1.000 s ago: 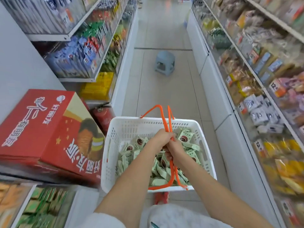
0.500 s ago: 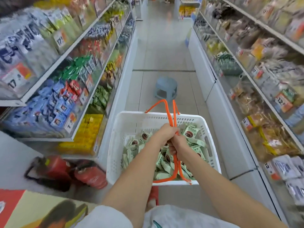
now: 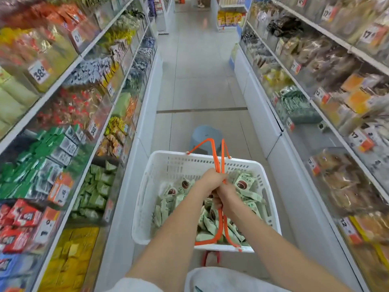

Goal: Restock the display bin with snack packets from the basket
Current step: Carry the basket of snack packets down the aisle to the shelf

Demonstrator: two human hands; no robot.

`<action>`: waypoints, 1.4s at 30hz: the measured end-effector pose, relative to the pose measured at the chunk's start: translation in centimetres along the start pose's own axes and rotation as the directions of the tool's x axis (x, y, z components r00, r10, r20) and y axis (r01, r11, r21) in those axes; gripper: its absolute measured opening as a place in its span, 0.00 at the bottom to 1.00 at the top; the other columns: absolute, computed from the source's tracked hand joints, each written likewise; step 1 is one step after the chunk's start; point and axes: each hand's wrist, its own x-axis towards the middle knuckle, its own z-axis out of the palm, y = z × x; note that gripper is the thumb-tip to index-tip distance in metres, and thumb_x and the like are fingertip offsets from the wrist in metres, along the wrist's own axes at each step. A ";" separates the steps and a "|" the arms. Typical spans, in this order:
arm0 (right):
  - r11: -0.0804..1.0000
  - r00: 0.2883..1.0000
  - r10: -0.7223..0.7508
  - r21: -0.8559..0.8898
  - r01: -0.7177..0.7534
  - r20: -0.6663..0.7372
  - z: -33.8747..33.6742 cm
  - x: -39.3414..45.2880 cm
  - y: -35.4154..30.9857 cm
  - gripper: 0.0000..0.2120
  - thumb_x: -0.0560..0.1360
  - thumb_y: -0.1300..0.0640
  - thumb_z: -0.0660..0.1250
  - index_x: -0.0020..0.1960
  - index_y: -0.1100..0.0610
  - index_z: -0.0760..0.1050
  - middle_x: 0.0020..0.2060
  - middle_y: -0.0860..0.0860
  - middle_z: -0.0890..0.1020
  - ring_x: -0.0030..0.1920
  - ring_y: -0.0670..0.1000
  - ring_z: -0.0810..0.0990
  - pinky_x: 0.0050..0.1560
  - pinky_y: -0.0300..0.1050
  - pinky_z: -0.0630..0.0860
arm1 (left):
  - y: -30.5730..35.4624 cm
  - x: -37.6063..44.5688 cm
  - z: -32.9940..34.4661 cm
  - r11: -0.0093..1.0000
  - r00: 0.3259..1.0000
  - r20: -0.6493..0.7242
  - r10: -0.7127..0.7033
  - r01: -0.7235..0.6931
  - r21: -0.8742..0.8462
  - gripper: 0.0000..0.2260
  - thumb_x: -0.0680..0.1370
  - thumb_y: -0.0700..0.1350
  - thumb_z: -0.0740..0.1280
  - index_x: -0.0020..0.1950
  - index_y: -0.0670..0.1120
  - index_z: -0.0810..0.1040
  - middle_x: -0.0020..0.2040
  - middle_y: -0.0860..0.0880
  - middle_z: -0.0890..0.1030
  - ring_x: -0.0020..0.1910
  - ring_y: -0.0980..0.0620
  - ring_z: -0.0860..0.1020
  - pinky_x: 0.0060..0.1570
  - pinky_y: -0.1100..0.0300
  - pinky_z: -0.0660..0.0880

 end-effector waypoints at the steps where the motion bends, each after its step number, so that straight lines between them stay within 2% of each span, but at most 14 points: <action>1: 1.000 1.000 0.010 -0.005 -0.010 0.002 0.3 1.9 -1.7 0.16 0.80 0.55 0.50 0.35 0.56 0.65 0.16 0.47 0.65 0.16 0.45 0.59 0.20 0.34 0.55 | 1.4 2.1 -0.6 1.000 1.000 0.002 -0.008 0.008 0.010 0.06 0.78 0.42 0.63 0.41 0.44 0.72 0.43 0.43 0.76 0.43 0.46 0.73 0.39 0.58 0.70; 4: 1.000 1.000 0.029 -0.003 -0.029 0.006 0.8 7.1 -6.9 0.16 0.80 0.55 0.50 0.36 0.56 0.66 0.16 0.47 0.65 0.18 0.46 0.59 0.21 0.35 0.54 | 5.7 8.0 -1.9 0.999 0.999 0.023 -0.026 0.026 0.029 0.06 0.78 0.40 0.62 0.41 0.43 0.72 0.42 0.44 0.76 0.42 0.47 0.73 0.34 0.59 0.69; 8: 0.999 0.999 0.027 0.023 -0.027 -0.017 1.4 13.2 -13.5 0.18 0.82 0.55 0.50 0.34 0.57 0.64 0.14 0.46 0.66 0.17 0.46 0.59 0.19 0.35 0.56 | 11.5 15.0 -3.5 0.998 0.999 0.050 -0.006 0.003 0.060 0.06 0.79 0.40 0.61 0.42 0.43 0.72 0.43 0.44 0.76 0.45 0.46 0.74 0.43 0.57 0.71; 11: 0.996 0.997 0.042 0.080 -0.036 -0.068 1.8 17.9 -18.0 0.16 0.81 0.56 0.50 0.35 0.57 0.64 0.15 0.46 0.64 0.17 0.46 0.58 0.19 0.34 0.55 | 15.3 20.3 -4.4 0.997 0.996 0.088 0.000 -0.006 0.078 0.05 0.79 0.40 0.61 0.43 0.43 0.72 0.43 0.44 0.76 0.44 0.47 0.74 0.44 0.57 0.71; 14: 0.988 0.993 0.040 0.152 -0.023 -0.114 2.1 22.7 -22.0 0.16 0.81 0.58 0.51 0.34 0.56 0.62 0.17 0.48 0.61 0.17 0.46 0.57 0.19 0.33 0.54 | 19.1 25.6 -5.0 0.994 0.989 0.148 0.015 -0.031 0.102 0.08 0.79 0.39 0.60 0.39 0.45 0.71 0.38 0.47 0.75 0.40 0.50 0.74 0.40 0.59 0.70; 16: 0.981 0.988 0.029 0.194 0.001 -0.152 2.3 26.0 -24.6 0.17 0.81 0.58 0.51 0.33 0.56 0.63 0.16 0.47 0.61 0.16 0.45 0.57 0.19 0.32 0.54 | 21.5 29.5 -5.4 0.990 0.983 0.183 0.026 -0.050 0.131 0.09 0.79 0.39 0.61 0.38 0.46 0.70 0.37 0.48 0.75 0.42 0.49 0.74 0.41 0.60 0.70; 20: 0.954 0.970 0.063 0.300 0.011 -0.233 2.7 32.0 -29.5 0.17 0.81 0.60 0.52 0.32 0.56 0.62 0.15 0.47 0.61 0.15 0.45 0.57 0.18 0.32 0.54 | 25.6 37.2 -6.0 0.962 0.951 0.309 0.025 -0.107 0.252 0.05 0.79 0.40 0.62 0.42 0.44 0.73 0.37 0.49 0.75 0.36 0.53 0.74 0.35 0.61 0.70; 24: 0.929 0.936 0.111 0.370 0.021 -0.333 2.0 36.7 -33.6 0.16 0.81 0.59 0.52 0.34 0.58 0.63 0.16 0.48 0.64 0.16 0.47 0.60 0.19 0.33 0.55 | 29.7 42.8 -4.9 0.931 0.914 0.404 0.031 -0.173 0.321 0.08 0.77 0.38 0.62 0.39 0.45 0.71 0.37 0.46 0.76 0.37 0.50 0.75 0.40 0.59 0.72; 26: 0.916 0.906 0.171 0.401 -0.002 -0.387 1.1 38.1 -35.2 0.14 0.81 0.60 0.52 0.37 0.60 0.65 0.17 0.49 0.66 0.18 0.47 0.62 0.20 0.35 0.57 | 31.4 44.5 -3.9 0.924 0.890 0.456 -0.004 -0.171 0.342 0.08 0.77 0.37 0.62 0.38 0.44 0.70 0.37 0.45 0.76 0.34 0.51 0.75 0.35 0.61 0.72; 28: 0.898 0.883 0.201 0.440 0.006 -0.423 -0.3 39.4 -36.5 0.15 0.81 0.59 0.52 0.36 0.58 0.64 0.16 0.48 0.64 0.18 0.47 0.60 0.21 0.33 0.56 | 33.1 46.2 -2.6 0.917 0.868 0.497 -0.011 -0.189 0.350 0.09 0.78 0.37 0.62 0.38 0.44 0.70 0.35 0.46 0.75 0.32 0.54 0.74 0.32 0.62 0.70; 33: 0.826 0.853 0.277 0.563 0.024 -0.443 -3.5 42.8 -38.2 0.16 0.81 0.58 0.50 0.35 0.57 0.63 0.15 0.48 0.61 0.16 0.47 0.59 0.21 0.33 0.56 | 35.3 50.0 1.2 0.863 0.802 0.596 -0.047 -0.268 0.429 0.06 0.77 0.37 0.62 0.40 0.43 0.71 0.36 0.46 0.75 0.36 0.52 0.74 0.39 0.59 0.72; 36: 0.807 0.824 0.316 0.590 0.027 -0.470 -5.4 45.0 -38.6 0.17 0.81 0.59 0.50 0.34 0.57 0.63 0.15 0.48 0.62 0.15 0.47 0.60 0.21 0.34 0.56 | 36.6 52.4 3.8 0.798 0.768 0.635 -0.086 -0.328 0.505 0.10 0.76 0.37 0.62 0.35 0.44 0.71 0.35 0.47 0.75 0.37 0.50 0.74 0.43 0.56 0.72; 38: 0.778 0.816 0.348 0.628 0.023 -0.461 -6.9 46.0 -38.7 0.16 0.81 0.60 0.50 0.35 0.58 0.65 0.15 0.49 0.63 0.15 0.47 0.60 0.19 0.34 0.56 | 37.2 53.4 5.5 0.763 0.748 0.649 -0.137 -0.338 0.551 0.10 0.76 0.38 0.61 0.35 0.45 0.71 0.37 0.46 0.76 0.40 0.48 0.75 0.48 0.52 0.74; 42: 0.670 0.794 0.418 0.740 0.059 -0.442 -9.9 46.4 -38.6 0.18 0.82 0.60 0.48 0.36 0.58 0.67 0.18 0.51 0.62 0.14 0.47 0.59 0.17 0.34 0.56 | 37.9 53.9 9.0 0.694 0.701 0.677 -0.224 -0.373 0.616 0.10 0.77 0.40 0.61 0.35 0.45 0.69 0.35 0.47 0.72 0.36 0.50 0.72 0.40 0.58 0.70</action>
